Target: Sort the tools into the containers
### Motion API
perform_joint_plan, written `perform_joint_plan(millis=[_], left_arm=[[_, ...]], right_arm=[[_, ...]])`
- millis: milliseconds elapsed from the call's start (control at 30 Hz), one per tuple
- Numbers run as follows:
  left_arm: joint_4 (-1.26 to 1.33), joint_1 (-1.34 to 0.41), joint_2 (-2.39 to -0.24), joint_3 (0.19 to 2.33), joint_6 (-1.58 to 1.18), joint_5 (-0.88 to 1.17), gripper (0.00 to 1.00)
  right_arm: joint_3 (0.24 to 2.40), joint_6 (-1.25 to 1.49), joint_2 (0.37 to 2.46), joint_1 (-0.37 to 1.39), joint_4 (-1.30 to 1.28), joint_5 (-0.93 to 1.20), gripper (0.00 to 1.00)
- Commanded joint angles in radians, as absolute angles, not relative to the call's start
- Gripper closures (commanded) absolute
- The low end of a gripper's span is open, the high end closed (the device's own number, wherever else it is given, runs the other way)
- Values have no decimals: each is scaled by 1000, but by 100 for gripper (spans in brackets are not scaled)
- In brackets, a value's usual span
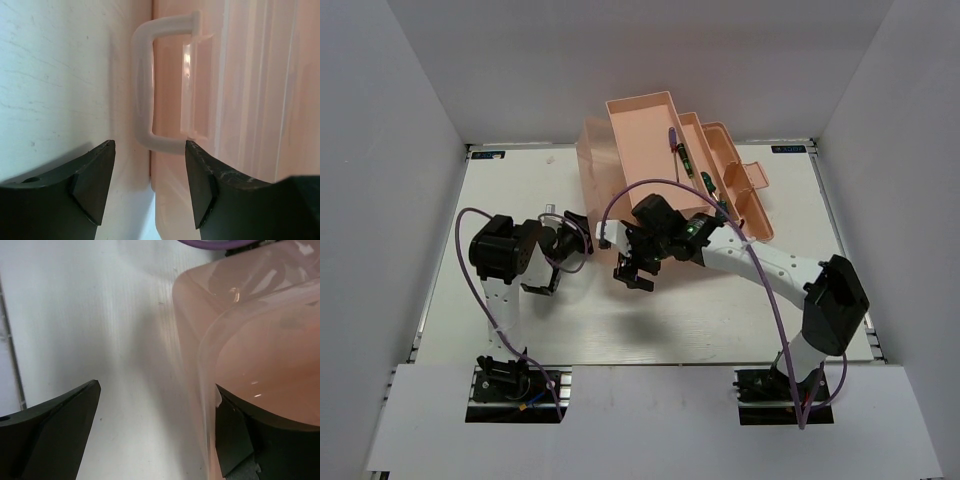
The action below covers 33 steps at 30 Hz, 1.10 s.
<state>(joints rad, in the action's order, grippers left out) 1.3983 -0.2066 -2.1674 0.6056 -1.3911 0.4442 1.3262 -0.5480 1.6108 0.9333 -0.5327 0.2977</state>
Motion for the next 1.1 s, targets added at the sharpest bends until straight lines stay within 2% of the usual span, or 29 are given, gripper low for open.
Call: perform_joint_plan(millis=[0, 133, 200, 333, 467, 900, 1067], left_arm=[[1638, -212, -2157, 632, -1358, 465, 31], [1628, -221, -2157, 670, -1358, 474, 31], [1605, -221, -2157, 693, -1358, 474, 31], [1578, -221, -2157, 715, -1358, 494, 31], [1545, -212, -2157, 733, -1358, 503, 31], [1496, -212, -2157, 775, -1358, 512, 31], [1468, -212, -2157, 799, -1358, 522, 31]], right_arm=[[1371, -431, 1658, 960, -565, 137, 10], [1295, -377, 1666, 1014, -439, 5, 10], [1302, -382, 1677, 1060, -400, -137, 10], [1353, -394, 1701, 1121, -416, -283, 10], [1382, -399, 1689, 1164, -417, -333, 10], [1618, -357, 1614, 1232, -554, -301, 10], [1778, -443, 1562, 1220, -527, -471, 10]])
